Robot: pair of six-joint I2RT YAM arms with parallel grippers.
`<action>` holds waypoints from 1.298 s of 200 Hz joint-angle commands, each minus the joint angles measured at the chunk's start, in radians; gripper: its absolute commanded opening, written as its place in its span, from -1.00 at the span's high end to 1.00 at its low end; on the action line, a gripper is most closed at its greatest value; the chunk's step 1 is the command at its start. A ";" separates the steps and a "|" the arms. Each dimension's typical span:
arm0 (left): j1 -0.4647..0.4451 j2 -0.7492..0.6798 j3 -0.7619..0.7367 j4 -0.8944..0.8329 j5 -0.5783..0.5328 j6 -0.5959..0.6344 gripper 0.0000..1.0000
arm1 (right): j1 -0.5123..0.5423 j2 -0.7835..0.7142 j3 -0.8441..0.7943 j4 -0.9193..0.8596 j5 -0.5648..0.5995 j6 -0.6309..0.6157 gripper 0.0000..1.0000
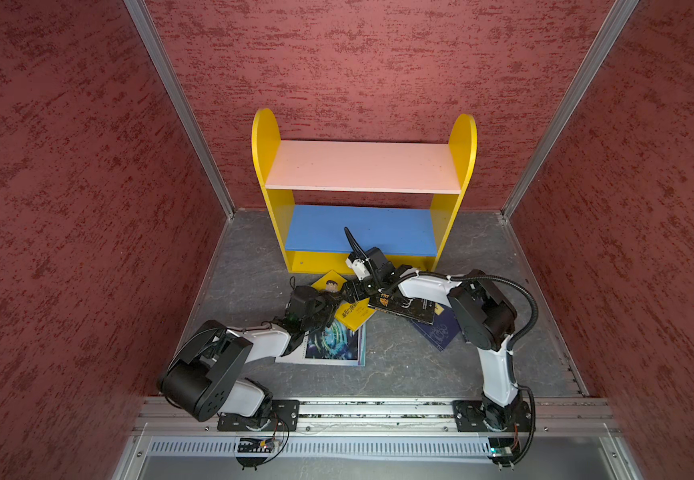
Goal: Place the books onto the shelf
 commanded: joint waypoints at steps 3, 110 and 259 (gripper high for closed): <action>-0.003 -0.042 0.010 -0.037 0.003 0.061 0.29 | 0.000 -0.021 0.038 0.016 -0.055 0.081 -0.66; 0.006 -0.235 -0.015 -0.162 -0.049 0.124 0.94 | -0.006 -0.096 0.057 0.045 -0.018 0.123 -0.62; 0.103 -0.726 0.256 -0.457 -0.042 0.182 1.00 | -0.087 -0.584 -0.088 0.145 0.090 0.347 -0.74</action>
